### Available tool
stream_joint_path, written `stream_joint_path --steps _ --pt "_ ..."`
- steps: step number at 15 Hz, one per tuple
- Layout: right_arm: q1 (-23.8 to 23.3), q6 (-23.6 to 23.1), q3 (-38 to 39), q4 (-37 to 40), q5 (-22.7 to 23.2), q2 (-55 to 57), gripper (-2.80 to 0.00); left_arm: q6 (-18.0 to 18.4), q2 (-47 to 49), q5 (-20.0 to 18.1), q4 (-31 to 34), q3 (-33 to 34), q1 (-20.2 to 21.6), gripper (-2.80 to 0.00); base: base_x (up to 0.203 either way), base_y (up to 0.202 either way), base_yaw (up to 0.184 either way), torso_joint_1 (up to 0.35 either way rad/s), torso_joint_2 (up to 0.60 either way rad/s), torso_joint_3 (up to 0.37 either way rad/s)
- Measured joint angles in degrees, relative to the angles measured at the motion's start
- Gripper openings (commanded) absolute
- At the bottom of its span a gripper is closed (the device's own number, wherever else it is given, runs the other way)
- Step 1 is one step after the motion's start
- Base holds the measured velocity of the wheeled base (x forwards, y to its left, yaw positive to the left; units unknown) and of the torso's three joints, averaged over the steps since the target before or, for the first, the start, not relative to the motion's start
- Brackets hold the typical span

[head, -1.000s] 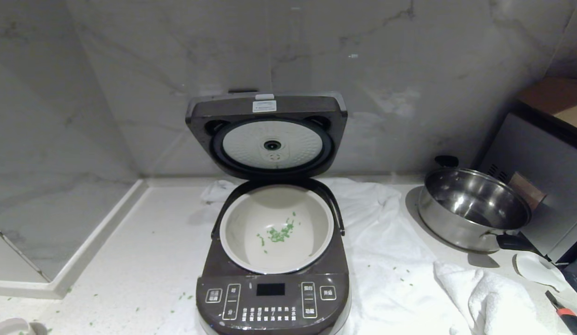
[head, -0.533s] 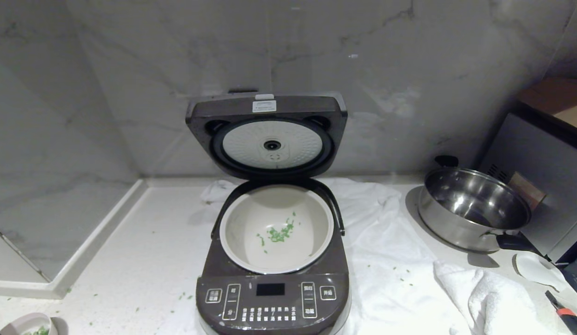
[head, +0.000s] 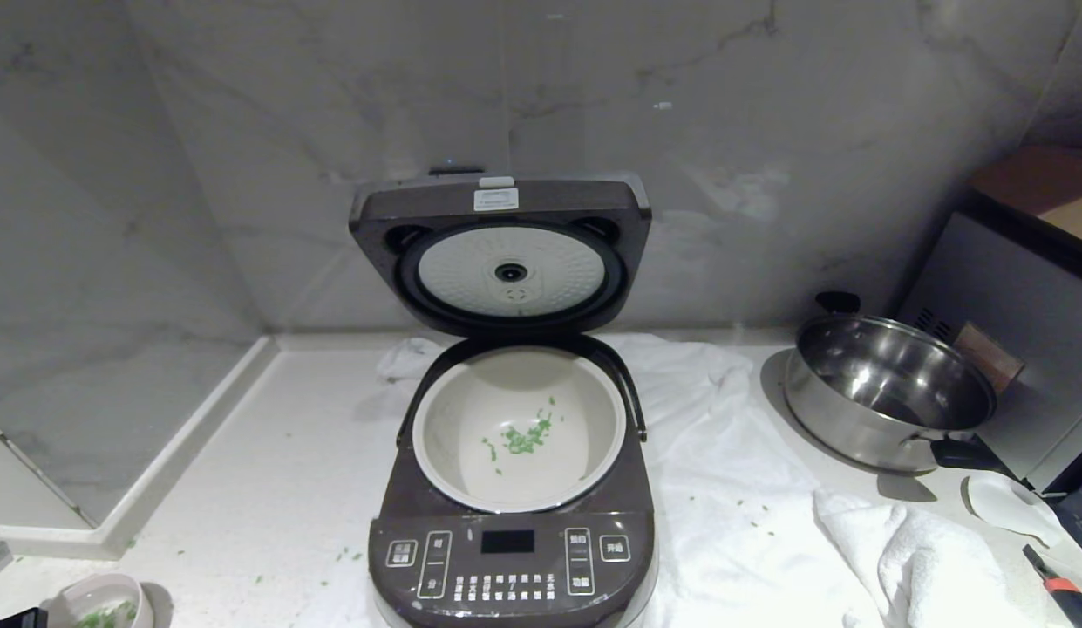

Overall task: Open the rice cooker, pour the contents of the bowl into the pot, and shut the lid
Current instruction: Pour the water from the bowl into the rice cooker

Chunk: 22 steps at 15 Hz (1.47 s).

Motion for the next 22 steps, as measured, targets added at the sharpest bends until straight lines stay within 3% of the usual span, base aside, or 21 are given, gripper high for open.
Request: stream_joint_path --steps 4,11,15,18,22 --pt "0.0 0.0 0.0 0.0 -0.02 0.0 -2.8 -1.29 0.22 -0.27 0.09 0.44 -3.26 -2.8 0.0 0.0 0.0 0.0 0.0 0.0" --pt "0.0 0.01 0.05 -0.01 -0.02 0.0 -2.8 -6.32 -0.69 -0.32 1.58 -2.93 -12.52 -2.8 0.0 0.0 0.0 0.0 0.0 0.0" --pt "0.0 0.02 0.05 0.0 0.0 0.0 -2.8 -7.36 -0.61 -0.42 10.6 -10.17 -15.3 -2.8 0.0 0.0 0.0 0.0 0.0 0.0" --pt "0.0 0.0 0.05 0.0 -0.05 0.0 -2.8 -7.62 -0.39 -2.96 17.34 -14.94 -15.94 -2.8 0.0 0.0 0.0 0.0 0.0 0.0" --pt "0.0 0.0 0.02 -0.01 -0.01 0.0 -2.8 -7.64 -0.13 -3.36 24.55 -21.09 -16.27 -2.8 0.0 0.0 0.0 0.0 0.0 0.0"
